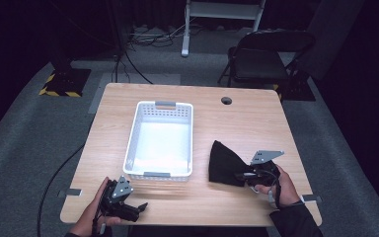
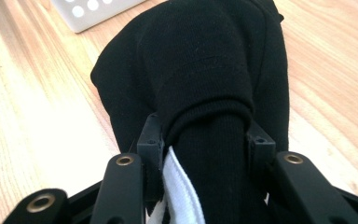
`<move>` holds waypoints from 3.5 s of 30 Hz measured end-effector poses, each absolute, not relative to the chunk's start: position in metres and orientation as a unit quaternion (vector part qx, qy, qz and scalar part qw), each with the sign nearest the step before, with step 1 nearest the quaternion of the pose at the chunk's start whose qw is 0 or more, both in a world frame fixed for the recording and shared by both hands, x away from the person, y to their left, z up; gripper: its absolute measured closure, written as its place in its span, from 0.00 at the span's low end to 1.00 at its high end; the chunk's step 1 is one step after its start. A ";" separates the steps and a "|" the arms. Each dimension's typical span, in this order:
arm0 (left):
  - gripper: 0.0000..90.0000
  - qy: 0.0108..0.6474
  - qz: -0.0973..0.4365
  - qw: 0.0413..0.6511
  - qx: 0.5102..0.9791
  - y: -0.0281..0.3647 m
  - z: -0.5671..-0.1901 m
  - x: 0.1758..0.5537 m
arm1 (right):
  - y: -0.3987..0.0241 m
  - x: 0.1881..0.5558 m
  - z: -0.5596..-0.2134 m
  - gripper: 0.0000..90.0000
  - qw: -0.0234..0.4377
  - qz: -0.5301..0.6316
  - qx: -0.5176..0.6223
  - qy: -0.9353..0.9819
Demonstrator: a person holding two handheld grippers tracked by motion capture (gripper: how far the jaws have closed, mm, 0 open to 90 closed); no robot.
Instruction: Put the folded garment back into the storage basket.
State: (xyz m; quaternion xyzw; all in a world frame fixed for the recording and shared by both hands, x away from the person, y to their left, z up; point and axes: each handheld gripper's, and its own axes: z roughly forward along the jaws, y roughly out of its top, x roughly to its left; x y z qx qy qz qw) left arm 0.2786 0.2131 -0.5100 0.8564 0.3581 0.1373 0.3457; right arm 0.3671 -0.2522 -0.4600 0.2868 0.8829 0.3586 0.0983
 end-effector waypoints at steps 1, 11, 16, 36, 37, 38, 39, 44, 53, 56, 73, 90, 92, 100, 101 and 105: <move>0.00 0.358 0.137 0.346 0.856 0.213 -0.510 0.279 | -0.253 0.367 -0.459 0.68 0.099 0.359 0.289 0.882; 0.00 0.358 0.137 0.345 0.857 0.213 -0.510 0.279 | -0.253 0.369 -0.445 0.68 0.111 0.368 0.291 0.876; 0.00 0.358 0.137 0.345 0.857 0.213 -0.510 0.279 | -0.252 0.371 -0.434 0.68 0.117 0.373 0.292 0.873; 0.00 0.358 0.137 0.345 0.857 0.213 -0.510 0.279 | -0.239 0.386 -0.396 0.68 0.135 0.385 0.293 0.865; 0.00 0.358 0.137 0.345 0.857 0.213 -0.510 0.279 | -0.239 0.386 -0.396 0.68 0.135 0.385 0.293 0.865; 0.00 0.358 0.137 0.345 0.857 0.213 -0.510 0.279 | -0.237 0.387 -0.393 0.68 0.136 0.386 0.292 0.864; 0.00 0.358 0.137 0.345 0.857 0.213 -0.510 0.279 | -0.236 0.388 -0.391 0.68 0.137 0.386 0.291 0.865; 0.00 0.358 0.137 0.345 0.857 0.213 -0.510 0.279 | -0.229 0.392 -0.382 0.68 0.140 0.389 0.286 0.865; 0.00 0.358 0.137 0.345 0.857 0.213 -0.510 0.279 | -0.212 0.397 -0.370 0.68 0.142 0.394 0.273 0.866; 0.00 0.358 0.137 0.345 0.857 0.213 -0.510 0.279 | -0.205 0.398 -0.368 0.68 0.142 0.394 0.268 0.867; 0.00 0.358 0.137 0.345 0.857 0.213 -0.510 0.279 | -0.172 0.406 -0.364 0.68 0.134 0.398 0.255 0.871; 0.00 0.358 0.137 0.345 0.857 0.213 -0.510 0.279 | -0.128 0.412 -0.368 0.68 0.118 0.393 0.235 0.881; 0.00 0.358 0.137 0.345 0.857 0.213 -0.510 0.279 | -0.124 0.412 -0.369 0.68 0.116 0.392 0.233 0.882; 0.00 0.358 0.137 0.345 0.857 0.213 -0.510 0.279 | -0.097 0.415 -0.375 0.68 0.106 0.385 0.221 0.890; 0.00 0.358 0.137 0.345 0.857 0.213 -0.510 0.279 | -0.094 0.415 -0.376 0.68 0.104 0.383 0.218 0.891; 0.00 0.358 0.136 0.346 0.856 0.213 -0.510 0.279 | -0.083 0.416 -0.380 0.68 0.098 0.379 0.215 0.895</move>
